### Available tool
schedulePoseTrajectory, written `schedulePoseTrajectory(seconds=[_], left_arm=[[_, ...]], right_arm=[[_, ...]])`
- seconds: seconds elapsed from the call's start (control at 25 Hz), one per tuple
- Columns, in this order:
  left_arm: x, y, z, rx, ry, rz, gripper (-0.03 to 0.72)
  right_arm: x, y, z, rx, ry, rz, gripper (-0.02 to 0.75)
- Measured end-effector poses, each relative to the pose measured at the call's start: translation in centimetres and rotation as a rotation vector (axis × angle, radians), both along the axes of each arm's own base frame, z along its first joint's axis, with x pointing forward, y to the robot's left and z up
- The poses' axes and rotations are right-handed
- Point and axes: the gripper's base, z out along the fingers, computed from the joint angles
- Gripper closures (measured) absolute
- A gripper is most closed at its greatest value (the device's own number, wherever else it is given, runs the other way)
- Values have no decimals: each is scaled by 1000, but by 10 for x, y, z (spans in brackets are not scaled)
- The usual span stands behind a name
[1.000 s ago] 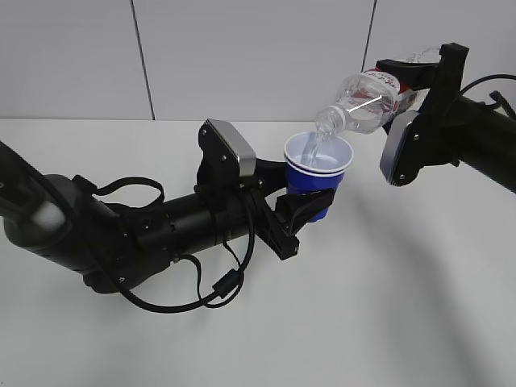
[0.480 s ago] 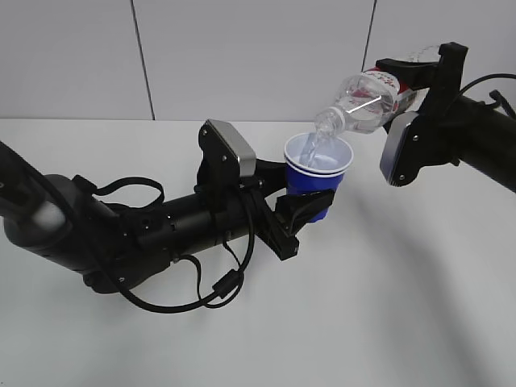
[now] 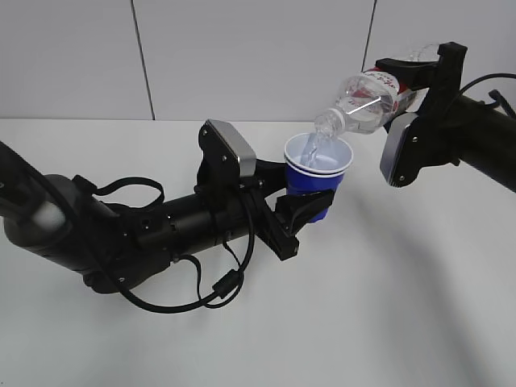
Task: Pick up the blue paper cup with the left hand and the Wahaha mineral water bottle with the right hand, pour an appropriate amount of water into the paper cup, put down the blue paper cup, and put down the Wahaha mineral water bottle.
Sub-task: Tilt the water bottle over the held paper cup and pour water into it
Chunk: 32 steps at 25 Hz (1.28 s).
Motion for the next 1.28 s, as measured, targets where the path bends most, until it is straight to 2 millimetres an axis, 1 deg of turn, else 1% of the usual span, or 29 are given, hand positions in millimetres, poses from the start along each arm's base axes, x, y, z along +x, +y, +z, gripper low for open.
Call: schedulePoseTrajectory(seconds=[1.28], left_arm=[[0, 0, -2, 14, 7, 3, 262]], right_arm=[[0, 0, 0, -8, -2, 5, 289]])
